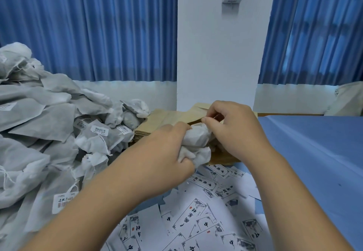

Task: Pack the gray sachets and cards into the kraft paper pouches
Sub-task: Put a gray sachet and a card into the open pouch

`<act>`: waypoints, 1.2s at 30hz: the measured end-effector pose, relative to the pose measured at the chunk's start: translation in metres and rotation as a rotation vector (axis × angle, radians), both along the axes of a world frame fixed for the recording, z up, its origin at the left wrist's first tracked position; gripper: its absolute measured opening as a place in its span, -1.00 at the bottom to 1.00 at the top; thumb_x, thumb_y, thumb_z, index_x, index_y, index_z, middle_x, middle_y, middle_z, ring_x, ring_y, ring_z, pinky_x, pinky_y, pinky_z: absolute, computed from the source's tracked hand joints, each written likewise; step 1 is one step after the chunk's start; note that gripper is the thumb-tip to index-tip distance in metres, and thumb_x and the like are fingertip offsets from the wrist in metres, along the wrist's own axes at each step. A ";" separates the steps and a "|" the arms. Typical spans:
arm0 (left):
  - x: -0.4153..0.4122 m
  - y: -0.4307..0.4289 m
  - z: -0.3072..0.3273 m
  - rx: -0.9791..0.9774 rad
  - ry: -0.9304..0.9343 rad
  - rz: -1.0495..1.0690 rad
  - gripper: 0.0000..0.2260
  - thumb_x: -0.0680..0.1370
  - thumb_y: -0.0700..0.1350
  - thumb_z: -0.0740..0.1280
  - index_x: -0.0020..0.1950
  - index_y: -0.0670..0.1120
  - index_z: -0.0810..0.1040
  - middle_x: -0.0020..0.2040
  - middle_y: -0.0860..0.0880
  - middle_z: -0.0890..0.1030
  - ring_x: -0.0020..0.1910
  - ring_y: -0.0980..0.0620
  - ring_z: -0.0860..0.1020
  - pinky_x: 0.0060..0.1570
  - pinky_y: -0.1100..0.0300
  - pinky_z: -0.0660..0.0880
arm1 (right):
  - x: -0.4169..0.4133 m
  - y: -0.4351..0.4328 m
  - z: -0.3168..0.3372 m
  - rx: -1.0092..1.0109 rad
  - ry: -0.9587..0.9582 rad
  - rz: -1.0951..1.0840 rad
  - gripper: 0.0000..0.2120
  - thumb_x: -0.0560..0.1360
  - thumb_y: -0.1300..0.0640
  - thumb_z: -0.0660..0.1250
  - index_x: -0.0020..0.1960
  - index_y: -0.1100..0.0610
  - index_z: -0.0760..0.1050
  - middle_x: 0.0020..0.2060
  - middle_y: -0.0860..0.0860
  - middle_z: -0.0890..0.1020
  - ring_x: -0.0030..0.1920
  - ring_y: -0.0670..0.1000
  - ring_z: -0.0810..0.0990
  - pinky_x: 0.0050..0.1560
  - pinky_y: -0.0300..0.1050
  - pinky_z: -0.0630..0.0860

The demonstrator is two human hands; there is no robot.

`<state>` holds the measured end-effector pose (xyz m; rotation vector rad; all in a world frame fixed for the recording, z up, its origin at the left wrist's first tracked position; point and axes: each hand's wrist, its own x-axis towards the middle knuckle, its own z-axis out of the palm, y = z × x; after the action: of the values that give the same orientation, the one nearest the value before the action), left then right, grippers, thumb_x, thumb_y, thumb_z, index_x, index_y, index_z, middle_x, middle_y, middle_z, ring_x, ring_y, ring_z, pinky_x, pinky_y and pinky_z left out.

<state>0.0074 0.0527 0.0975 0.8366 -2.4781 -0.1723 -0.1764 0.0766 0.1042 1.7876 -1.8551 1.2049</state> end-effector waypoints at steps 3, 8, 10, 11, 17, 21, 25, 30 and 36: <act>-0.010 -0.002 -0.005 0.010 0.120 0.077 -0.65 0.38 0.12 0.16 0.13 0.10 0.44 -0.01 0.07 0.48 -0.04 0.03 0.49 -0.02 0.07 0.49 | 0.004 -0.001 0.001 -0.002 0.018 0.007 -0.89 0.46 0.06 0.36 -0.23 0.03 0.51 -0.28 -0.10 0.56 -0.20 -0.01 0.49 -0.16 -0.01 0.49; -0.021 -0.008 -0.014 0.154 0.255 0.153 -0.80 0.50 0.02 0.25 0.10 0.02 0.47 -0.12 0.02 0.58 -0.19 0.00 0.55 -0.19 0.06 0.54 | 0.009 -0.004 -0.001 0.031 0.064 -0.016 -0.90 0.46 0.09 0.32 -0.23 0.03 0.49 -0.28 -0.10 0.55 -0.20 -0.01 0.48 -0.16 0.02 0.48; -0.022 -0.008 -0.017 0.165 0.343 0.161 -0.81 0.51 0.03 0.29 0.07 0.03 0.40 -0.09 0.03 0.55 -0.19 -0.02 0.56 -0.21 0.00 0.57 | 0.009 -0.004 -0.002 0.016 0.033 -0.009 -0.89 0.46 0.08 0.33 -0.23 0.03 0.49 -0.28 -0.09 0.55 -0.19 0.00 0.49 -0.15 0.03 0.48; -0.023 -0.007 -0.017 0.179 0.394 0.157 -0.80 0.50 0.04 0.32 0.03 0.03 0.36 -0.09 0.06 0.53 -0.21 -0.02 0.57 -0.23 -0.03 0.57 | 0.009 -0.004 -0.002 0.003 0.015 -0.008 -0.88 0.47 0.08 0.34 -0.24 0.04 0.49 -0.28 -0.09 0.55 -0.19 0.01 0.49 -0.15 0.04 0.48; -0.026 -0.005 -0.018 0.381 0.559 0.106 -0.71 0.42 0.07 0.46 0.01 0.04 0.42 -0.04 0.02 0.58 -0.27 -0.03 0.60 -0.42 0.04 0.56 | 0.014 -0.003 0.000 -0.027 0.017 -0.004 -0.88 0.45 0.11 0.34 -0.25 0.05 0.47 -0.29 -0.09 0.55 -0.20 0.00 0.49 -0.16 0.04 0.48; -0.024 -0.009 -0.015 0.604 0.604 -0.004 -0.54 0.33 0.05 0.55 0.15 -0.01 0.50 0.04 -0.08 0.63 -0.16 -0.07 0.64 -0.30 0.07 0.61 | 0.017 -0.003 0.000 -0.021 0.012 -0.015 -0.92 0.44 0.15 0.30 -0.23 0.06 0.48 -0.27 -0.08 0.55 -0.19 0.01 0.49 -0.15 0.04 0.47; -0.020 -0.012 -0.014 0.670 0.538 -0.069 -0.45 0.22 0.00 0.47 0.22 0.06 0.52 0.03 0.06 0.67 0.00 0.05 0.65 0.08 -0.06 0.57 | 0.013 -0.003 -0.001 -0.036 0.001 -0.044 -0.92 0.45 0.15 0.29 -0.22 0.06 0.47 -0.27 -0.09 0.55 -0.21 0.00 0.48 -0.18 0.00 0.47; -0.023 -0.015 -0.020 0.329 0.509 0.083 -0.62 0.35 -0.04 0.48 0.16 0.10 0.55 -0.06 0.14 0.64 -0.11 0.17 0.60 -0.07 0.20 0.55 | 0.011 -0.005 0.000 -0.074 -0.063 -0.022 -0.88 0.46 0.12 0.36 -0.24 0.09 0.50 -0.28 -0.08 0.57 -0.21 -0.01 0.52 -0.16 -0.02 0.48; -0.024 -0.017 -0.025 0.117 0.365 0.227 -0.70 0.40 0.24 0.33 -0.06 0.05 0.54 -0.26 0.09 0.58 -0.25 0.14 0.54 -0.27 0.18 0.49 | 0.010 -0.007 -0.002 -0.054 -0.101 0.011 -0.85 0.47 0.11 0.36 -0.26 0.06 0.48 -0.33 -0.12 0.54 -0.25 -0.12 0.49 -0.21 -0.06 0.48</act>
<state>-0.0163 0.0360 0.0729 1.0274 -2.0336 -0.3577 -0.1664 0.0696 0.1017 1.7409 -1.8498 1.3595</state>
